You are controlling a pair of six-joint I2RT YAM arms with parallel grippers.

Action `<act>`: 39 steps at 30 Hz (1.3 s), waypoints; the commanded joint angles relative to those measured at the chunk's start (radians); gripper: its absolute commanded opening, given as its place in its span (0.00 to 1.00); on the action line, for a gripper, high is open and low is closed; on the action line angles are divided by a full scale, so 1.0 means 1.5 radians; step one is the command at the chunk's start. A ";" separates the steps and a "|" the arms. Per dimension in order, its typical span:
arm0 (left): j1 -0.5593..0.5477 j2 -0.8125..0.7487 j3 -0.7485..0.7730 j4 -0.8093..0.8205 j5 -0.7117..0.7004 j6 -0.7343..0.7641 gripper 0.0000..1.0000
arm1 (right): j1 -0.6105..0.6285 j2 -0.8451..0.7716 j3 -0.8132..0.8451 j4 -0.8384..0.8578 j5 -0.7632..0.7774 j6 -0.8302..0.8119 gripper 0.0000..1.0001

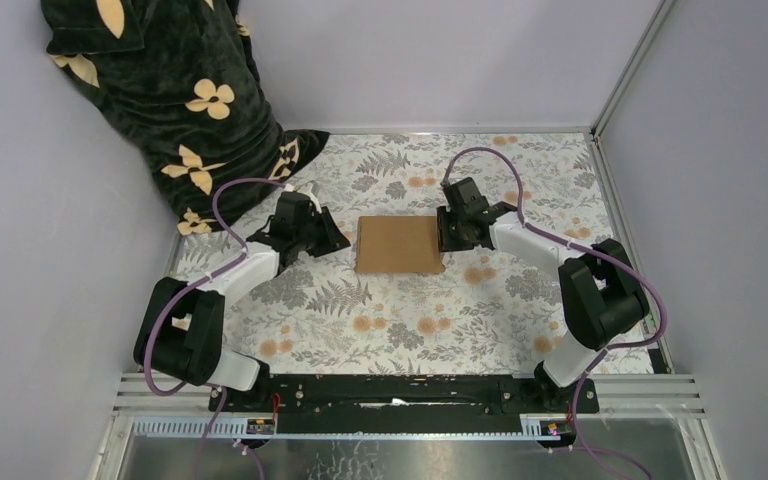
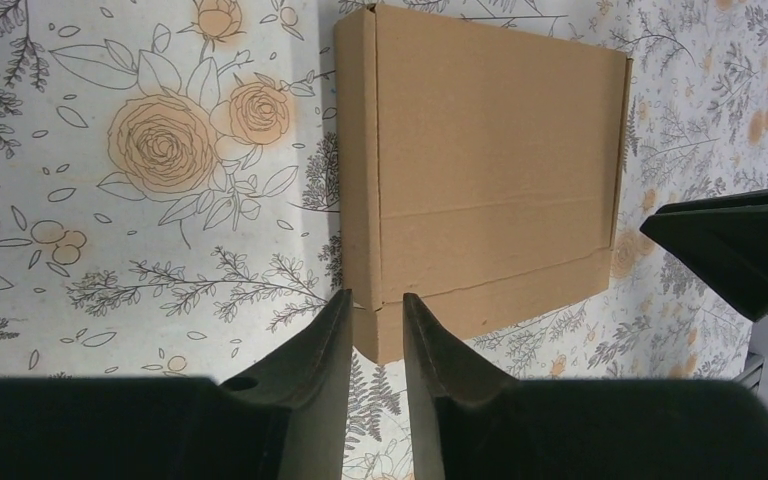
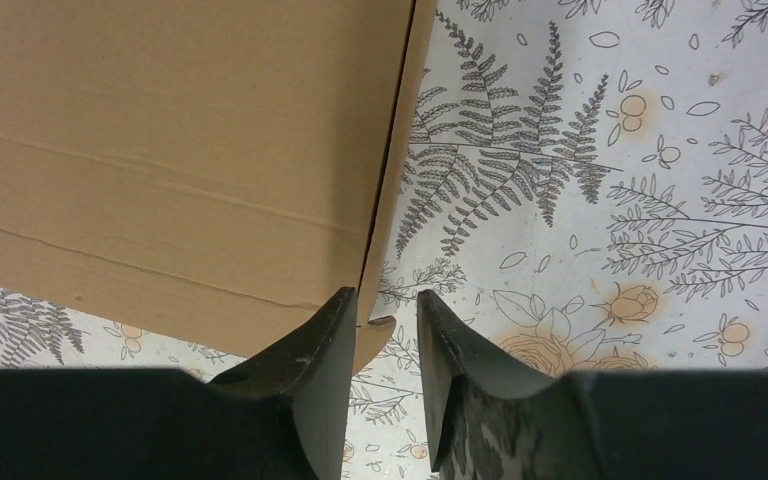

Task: Fold the paper box

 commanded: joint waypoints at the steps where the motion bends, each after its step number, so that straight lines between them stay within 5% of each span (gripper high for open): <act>1: 0.004 0.005 0.010 0.053 0.015 0.008 0.31 | -0.004 -0.004 -0.015 0.029 -0.015 -0.001 0.36; 20: 0.003 0.029 -0.025 0.082 0.014 -0.004 0.31 | -0.004 -0.002 -0.022 0.046 -0.016 -0.009 0.40; 29: 0.003 0.081 -0.036 0.098 -0.018 -0.008 0.31 | -0.013 0.026 -0.004 0.027 0.077 0.011 0.38; 39: -0.005 0.149 -0.028 0.121 -0.012 -0.012 0.32 | -0.019 0.067 0.006 0.049 0.024 0.006 0.38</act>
